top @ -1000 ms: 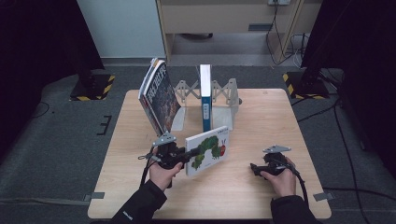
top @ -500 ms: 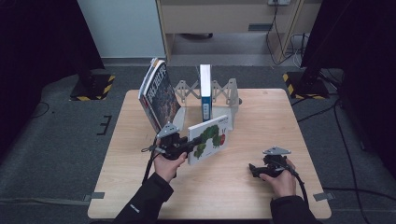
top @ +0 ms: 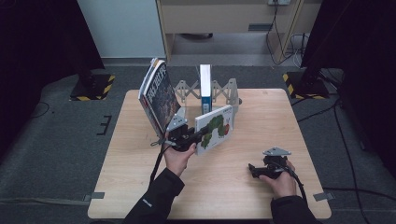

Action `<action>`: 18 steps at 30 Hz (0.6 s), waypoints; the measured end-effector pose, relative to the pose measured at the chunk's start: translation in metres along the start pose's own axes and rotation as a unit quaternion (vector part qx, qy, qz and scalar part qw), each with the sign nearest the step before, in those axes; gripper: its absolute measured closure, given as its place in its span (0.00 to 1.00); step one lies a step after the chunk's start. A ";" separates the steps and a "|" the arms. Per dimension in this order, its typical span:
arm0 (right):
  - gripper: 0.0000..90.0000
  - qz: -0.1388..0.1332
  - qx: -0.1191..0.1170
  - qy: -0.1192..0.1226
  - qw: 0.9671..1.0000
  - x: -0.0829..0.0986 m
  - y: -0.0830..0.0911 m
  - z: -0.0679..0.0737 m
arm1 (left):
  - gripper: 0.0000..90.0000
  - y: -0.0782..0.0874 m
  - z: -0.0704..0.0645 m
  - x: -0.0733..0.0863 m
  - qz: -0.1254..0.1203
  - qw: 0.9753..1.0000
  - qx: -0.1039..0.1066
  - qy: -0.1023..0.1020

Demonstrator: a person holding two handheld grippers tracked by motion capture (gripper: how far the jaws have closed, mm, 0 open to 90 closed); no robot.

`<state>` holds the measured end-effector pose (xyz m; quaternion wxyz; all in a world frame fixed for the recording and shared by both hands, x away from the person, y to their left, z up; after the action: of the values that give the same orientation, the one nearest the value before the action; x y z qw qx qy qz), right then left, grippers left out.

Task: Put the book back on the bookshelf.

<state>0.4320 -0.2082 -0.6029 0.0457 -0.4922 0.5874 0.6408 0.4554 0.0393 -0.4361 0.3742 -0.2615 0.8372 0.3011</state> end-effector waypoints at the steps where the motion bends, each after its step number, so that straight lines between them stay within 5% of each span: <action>1: 0.02 0.000 0.000 0.000 1.000 0.000 0.000 0.000 | 0.83 -0.001 0.000 -0.001 -0.003 1.000 -0.003 -0.002; 18: 0.02 0.000 0.000 0.001 1.000 0.000 0.000 0.000 | 0.83 -0.031 0.005 -0.008 -0.034 0.999 -0.026 0.004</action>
<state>0.4320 -0.2082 -0.6029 0.0454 -0.4925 0.5874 0.6406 0.4829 0.0232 -0.4425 0.3740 -0.3007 0.8211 0.3089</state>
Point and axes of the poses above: each handheld gripper's, and its own axes: y roughly backward along the jaws, x roughly out of its underside, z roughly to its left, the point moved 9 cm from there along -y, roughly forward along the jaws, and after that the axes turned 15 degrees about y, right-handed, at the moved point
